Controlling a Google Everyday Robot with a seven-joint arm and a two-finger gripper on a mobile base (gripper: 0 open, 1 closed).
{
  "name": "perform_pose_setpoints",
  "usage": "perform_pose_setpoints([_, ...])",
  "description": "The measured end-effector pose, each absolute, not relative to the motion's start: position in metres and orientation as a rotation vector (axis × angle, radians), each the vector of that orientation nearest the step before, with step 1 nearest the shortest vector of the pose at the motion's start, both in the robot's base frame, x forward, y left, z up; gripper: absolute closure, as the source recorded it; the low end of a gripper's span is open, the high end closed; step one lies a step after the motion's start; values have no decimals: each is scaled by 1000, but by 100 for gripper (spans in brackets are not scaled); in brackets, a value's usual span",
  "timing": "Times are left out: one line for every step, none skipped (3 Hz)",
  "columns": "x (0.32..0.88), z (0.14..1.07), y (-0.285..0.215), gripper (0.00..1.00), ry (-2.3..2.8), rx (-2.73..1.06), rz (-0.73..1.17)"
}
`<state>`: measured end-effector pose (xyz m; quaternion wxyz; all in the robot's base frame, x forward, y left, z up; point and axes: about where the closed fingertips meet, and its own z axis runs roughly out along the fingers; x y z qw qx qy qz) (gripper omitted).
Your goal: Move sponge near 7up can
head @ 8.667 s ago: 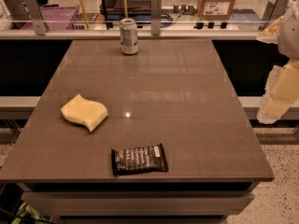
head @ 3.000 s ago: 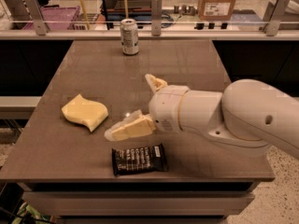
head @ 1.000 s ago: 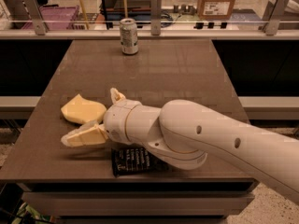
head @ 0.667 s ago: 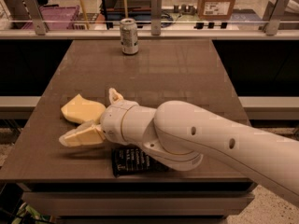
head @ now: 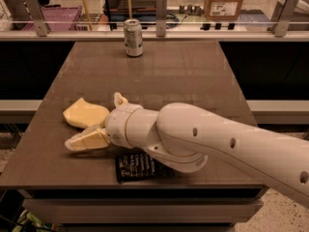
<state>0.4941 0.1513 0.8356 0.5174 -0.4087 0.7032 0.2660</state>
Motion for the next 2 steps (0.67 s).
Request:
perform_pose_setpoints([493,837,152,18,1685,-985,636])
perform_pose_setpoints([492,839,154,41,1681,-989,635])
